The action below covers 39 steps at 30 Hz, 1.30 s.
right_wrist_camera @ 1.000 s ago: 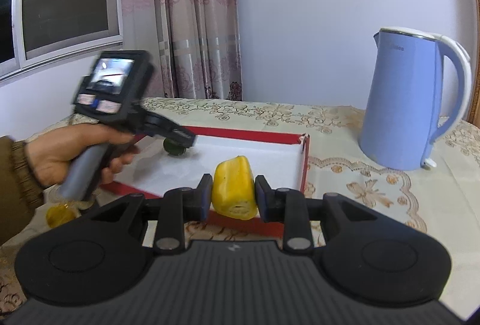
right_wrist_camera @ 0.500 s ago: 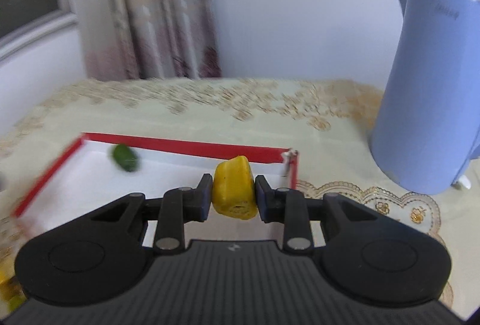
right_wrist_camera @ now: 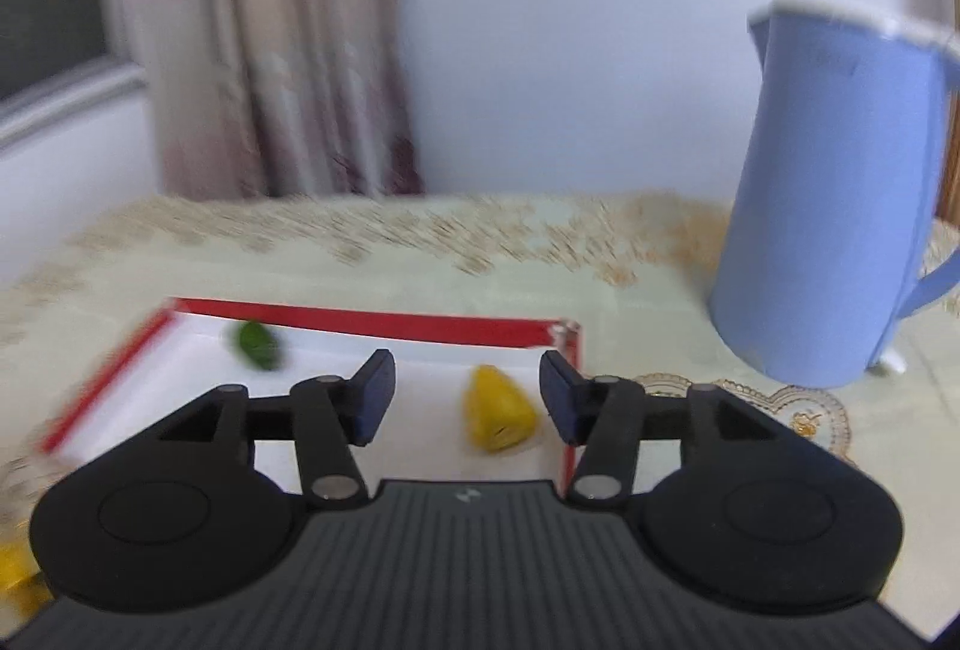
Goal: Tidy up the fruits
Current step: 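Move the left tool to the yellow lemon and close on it, then close the right tool on the dark wooden log chunk while the left tool holds the lemon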
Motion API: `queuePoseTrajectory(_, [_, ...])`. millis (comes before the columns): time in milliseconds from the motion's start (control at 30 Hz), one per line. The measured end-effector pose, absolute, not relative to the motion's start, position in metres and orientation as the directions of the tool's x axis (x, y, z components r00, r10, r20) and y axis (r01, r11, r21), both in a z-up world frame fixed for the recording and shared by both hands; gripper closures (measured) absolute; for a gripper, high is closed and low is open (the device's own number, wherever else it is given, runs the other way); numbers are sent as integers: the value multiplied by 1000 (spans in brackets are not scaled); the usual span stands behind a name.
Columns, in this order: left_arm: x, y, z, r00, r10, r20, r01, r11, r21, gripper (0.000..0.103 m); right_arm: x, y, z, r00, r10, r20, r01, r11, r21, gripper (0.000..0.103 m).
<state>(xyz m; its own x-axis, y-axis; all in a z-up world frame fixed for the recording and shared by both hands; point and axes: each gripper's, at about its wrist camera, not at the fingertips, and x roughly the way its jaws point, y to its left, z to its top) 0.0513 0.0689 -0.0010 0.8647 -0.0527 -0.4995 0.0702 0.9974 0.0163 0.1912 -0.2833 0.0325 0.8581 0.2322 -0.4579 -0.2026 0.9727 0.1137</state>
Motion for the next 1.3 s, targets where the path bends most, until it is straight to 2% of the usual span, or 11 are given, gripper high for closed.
queuePoseTrajectory(67, [43,56,-9,873,-72,-483,137,985,101,12,149,-285,43,886,257,-387,-218,966,142,48])
queuePoseTrajectory(200, [36,44,-19,882,-109,-457,227,951,211,12,69,-288,43,924,293,-246,-235,942,239,20])
queuePoseTrajectory(267, [35,42,-21,869,-173,-464,315,917,247,12,48,-288,33,928,286,-241,-216,935,280,19])
queuePoseTrajectory(400, [44,50,-25,800,-298,-521,487,829,274,14,36,-288,11,915,272,-299,-179,935,305,19])
queuePoseTrajectory(467, [55,61,-26,740,-342,-579,556,797,239,18,32,-286,6,912,265,-314,-176,943,284,19])
queuePoseTrajectory(500, [63,67,-26,709,-365,-603,586,780,218,24,30,-286,5,911,265,-316,-178,944,278,19])
queuePoseTrajectory(667, [93,79,-28,587,-423,-691,657,747,101,37,26,-281,4,917,255,-307,-178,950,258,19])
queuePoseTrajectory(833, [90,65,-35,550,-428,-717,720,678,149,39,28,-280,2,919,240,-313,-160,952,261,19])
queuePoseTrajectory(967, [88,62,-33,537,-434,-724,723,678,130,57,28,-278,1,919,234,-316,-156,954,255,19])
queuePoseTrajectory(1067, [87,61,-34,552,-404,-730,676,729,108,63,28,-277,0,920,229,-319,-154,958,242,19])
queuePoseTrajectory(1300, [64,48,-34,627,-316,-712,497,866,53,65,26,-279,-4,922,196,-334,-135,971,198,19])
